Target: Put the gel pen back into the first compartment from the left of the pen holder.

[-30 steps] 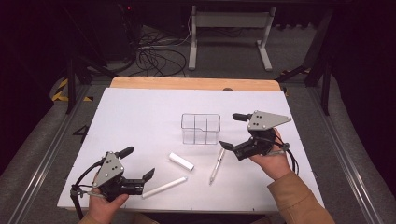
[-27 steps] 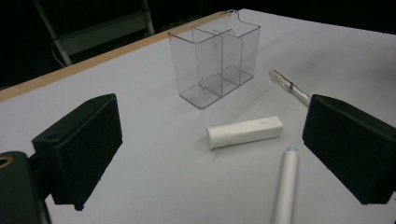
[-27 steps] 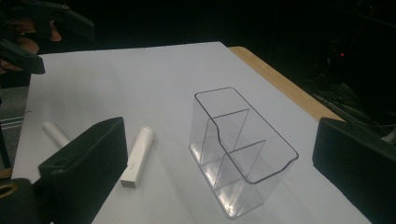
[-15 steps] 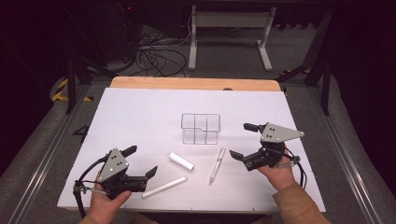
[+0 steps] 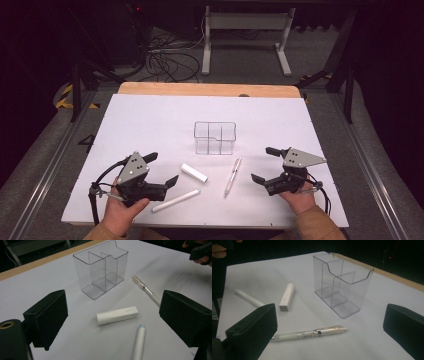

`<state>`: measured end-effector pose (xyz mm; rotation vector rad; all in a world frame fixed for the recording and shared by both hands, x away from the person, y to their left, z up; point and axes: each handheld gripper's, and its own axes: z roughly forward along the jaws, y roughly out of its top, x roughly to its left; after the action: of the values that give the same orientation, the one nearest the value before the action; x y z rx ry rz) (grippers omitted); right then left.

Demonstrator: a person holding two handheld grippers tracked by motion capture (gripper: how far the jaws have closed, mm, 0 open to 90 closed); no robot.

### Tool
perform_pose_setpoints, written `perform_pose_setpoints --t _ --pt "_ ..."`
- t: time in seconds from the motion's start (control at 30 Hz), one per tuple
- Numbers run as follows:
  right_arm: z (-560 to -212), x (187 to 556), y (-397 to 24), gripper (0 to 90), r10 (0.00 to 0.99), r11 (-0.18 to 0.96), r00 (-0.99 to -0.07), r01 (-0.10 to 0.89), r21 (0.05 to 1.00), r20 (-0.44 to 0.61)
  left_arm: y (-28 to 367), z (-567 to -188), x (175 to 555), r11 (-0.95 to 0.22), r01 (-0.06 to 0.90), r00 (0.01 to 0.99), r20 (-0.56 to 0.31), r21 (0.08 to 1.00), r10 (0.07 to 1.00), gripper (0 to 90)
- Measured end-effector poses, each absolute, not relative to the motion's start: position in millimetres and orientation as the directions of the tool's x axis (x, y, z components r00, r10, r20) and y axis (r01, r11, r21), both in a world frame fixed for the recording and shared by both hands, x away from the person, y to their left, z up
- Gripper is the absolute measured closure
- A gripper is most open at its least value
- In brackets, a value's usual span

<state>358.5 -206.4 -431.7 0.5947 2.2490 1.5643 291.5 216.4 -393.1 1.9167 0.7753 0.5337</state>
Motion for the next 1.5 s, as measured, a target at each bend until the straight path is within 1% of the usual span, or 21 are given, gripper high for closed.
perform_pose_setpoints --t 0.17,0.37,0.47,0.57,0.8,0.9,1.1,1.17,1.27,1.3,1.4,1.5 --pt "-445.0 357.6 -210.2 0.0 0.533 0.32 -0.846 0.172 0.932 -0.027 204.8 -387.4 293.6 -0.356 0.282 0.722 0.047 0.891 0.69 9.0" --pt "-457.6 359.3 -210.3 0.0 0.543 0.33 -0.839 0.183 0.926 -0.027 192.7 -381.7 299.1 -0.343 0.298 0.731 0.018 0.891 0.683 8.5" --pt "-462.0 360.4 -209.4 0.0 0.546 0.336 -0.837 0.19 0.923 -0.026 184.7 -380.3 299.9 -0.367 0.29 0.736 0.039 0.884 0.676 8.5" --pt "-464.0 360.7 -208.8 0.0 0.545 0.337 -0.838 0.192 0.922 -0.024 178.2 -378.5 301.0 -0.386 0.273 0.737 0.066 0.881 0.672 8.5" --pt "-466.7 362.0 -207.5 0.0 0.543 0.333 -0.84 0.201 0.921 -0.013 165.9 -376.2 304.2 -0.367 0.304 0.742 0.024 0.879 0.67 6.3" --pt "-466.8 361.5 -207.3 0.0 0.541 0.336 -0.841 0.198 0.921 -0.017 164.5 -376.1 304.9 -0.364 0.3 0.757 0.012 0.882 0.654 5.7" --pt "-466.9 361.4 -207.2 0.0 0.539 0.336 -0.842 0.198 0.921 -0.015 161.9 -377.1 304.9 -0.381 0.291 0.764 0.026 0.877 0.644 6.0" --pt "-467.0 361.3 -206.9 0.0 0.538 0.337 -0.843 0.197 0.921 -0.017 159.5 -377.7 303.7 -0.39 0.292 0.762 0.034 0.873 0.647 7.7" --pt "-467.2 361.2 -206.7 0.0 0.536 0.336 -0.844 0.198 0.921 -0.014 155.2 -380.6 301.0 -0.384 0.308 0.735 0.039 0.87 0.677 16.5" --pt "-467.2 361.2 -206.6 0.0 0.535 0.337 -0.844 0.198 0.92 -0.014 153.9 -381.8 302.2 -0.383 0.326 0.733 0.025 0.864 0.679 18.4" --pt "-467.2 361.1 -206.6 0.0 0.535 0.336 -0.845 0.199 0.921 -0.013 150.2 -386.2 307.6 -0.375 0.382 0.739 -0.036 0.844 0.672 19.0" --pt "-467.2 360.9 -206.6 0.0 0.534 0.336 -0.845 0.199 0.921 -0.012 146.0 -388.3 310.5 -0.38 0.404 0.744 -0.057 0.832 0.666 20.2"
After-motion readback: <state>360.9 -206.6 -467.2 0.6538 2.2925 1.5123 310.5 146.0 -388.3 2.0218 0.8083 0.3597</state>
